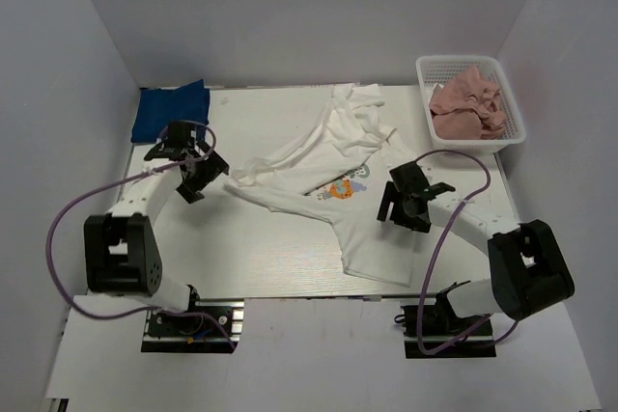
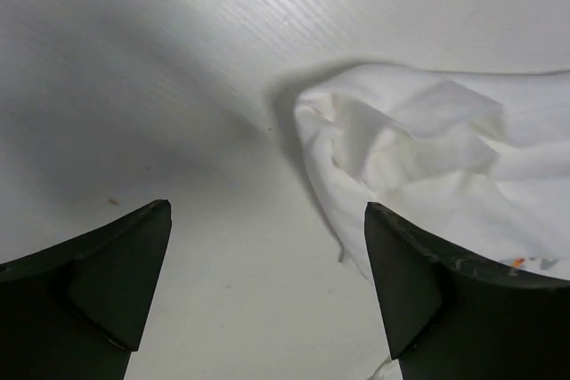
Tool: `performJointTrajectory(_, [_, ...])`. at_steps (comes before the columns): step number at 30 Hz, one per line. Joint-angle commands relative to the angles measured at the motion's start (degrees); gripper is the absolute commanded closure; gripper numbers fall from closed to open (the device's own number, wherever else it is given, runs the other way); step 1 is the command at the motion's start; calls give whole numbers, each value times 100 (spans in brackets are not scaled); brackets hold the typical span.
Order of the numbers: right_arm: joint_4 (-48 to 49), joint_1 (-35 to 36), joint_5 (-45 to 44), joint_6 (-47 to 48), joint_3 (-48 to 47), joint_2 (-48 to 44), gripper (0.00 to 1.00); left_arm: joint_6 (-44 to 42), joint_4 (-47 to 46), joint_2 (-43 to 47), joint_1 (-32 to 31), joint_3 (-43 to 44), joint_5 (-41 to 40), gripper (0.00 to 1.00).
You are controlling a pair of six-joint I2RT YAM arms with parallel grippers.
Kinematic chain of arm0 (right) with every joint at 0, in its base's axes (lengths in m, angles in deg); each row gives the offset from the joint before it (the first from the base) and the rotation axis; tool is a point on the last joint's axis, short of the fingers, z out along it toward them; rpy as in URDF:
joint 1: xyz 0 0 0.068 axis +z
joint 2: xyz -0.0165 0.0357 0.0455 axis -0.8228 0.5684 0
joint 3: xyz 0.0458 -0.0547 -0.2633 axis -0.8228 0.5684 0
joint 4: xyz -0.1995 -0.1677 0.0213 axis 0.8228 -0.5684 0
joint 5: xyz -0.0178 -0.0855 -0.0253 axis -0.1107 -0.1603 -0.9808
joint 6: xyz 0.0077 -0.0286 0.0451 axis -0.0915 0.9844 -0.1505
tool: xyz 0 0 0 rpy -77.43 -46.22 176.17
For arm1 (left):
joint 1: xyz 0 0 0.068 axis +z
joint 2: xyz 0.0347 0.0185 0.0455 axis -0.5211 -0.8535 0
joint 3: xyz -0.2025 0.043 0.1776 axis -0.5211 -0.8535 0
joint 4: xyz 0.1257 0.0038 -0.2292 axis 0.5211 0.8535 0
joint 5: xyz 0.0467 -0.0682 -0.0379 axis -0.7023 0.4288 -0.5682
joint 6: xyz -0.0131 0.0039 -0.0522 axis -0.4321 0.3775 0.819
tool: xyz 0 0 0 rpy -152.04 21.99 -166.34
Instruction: Fold and stack the t-shirts
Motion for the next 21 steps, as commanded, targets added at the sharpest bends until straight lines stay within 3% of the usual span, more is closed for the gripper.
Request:
performJointTrajectory(1, [-166, -176, -566, 241, -450, 186, 12, -219, -246, 876, -52, -112, -449, 1])
performJointTrajectory(3, [-209, -369, -637, 268, -573, 345, 12, -447, -369, 1018, -114, -182, -450, 1])
performJointTrajectory(6, [-122, -624, -559, 399, -688, 547, 12, -1332, -1088, 1166, -228, -488, 696, 1])
performJointTrajectory(8, [-69, -703, -479, 565, -828, 601, 12, -1589, -1597, 1167, -377, -560, 964, 1])
performJointTrajectory(16, [-227, -704, -23, 1243, -952, 250, 10, -3170, -1723, 500, -1010, 142, 377, 1])
performJointTrajectory(21, [-411, -634, 435, 1471, -591, -515, 10, -4779, -2345, 271, -1133, -287, 253, 1])
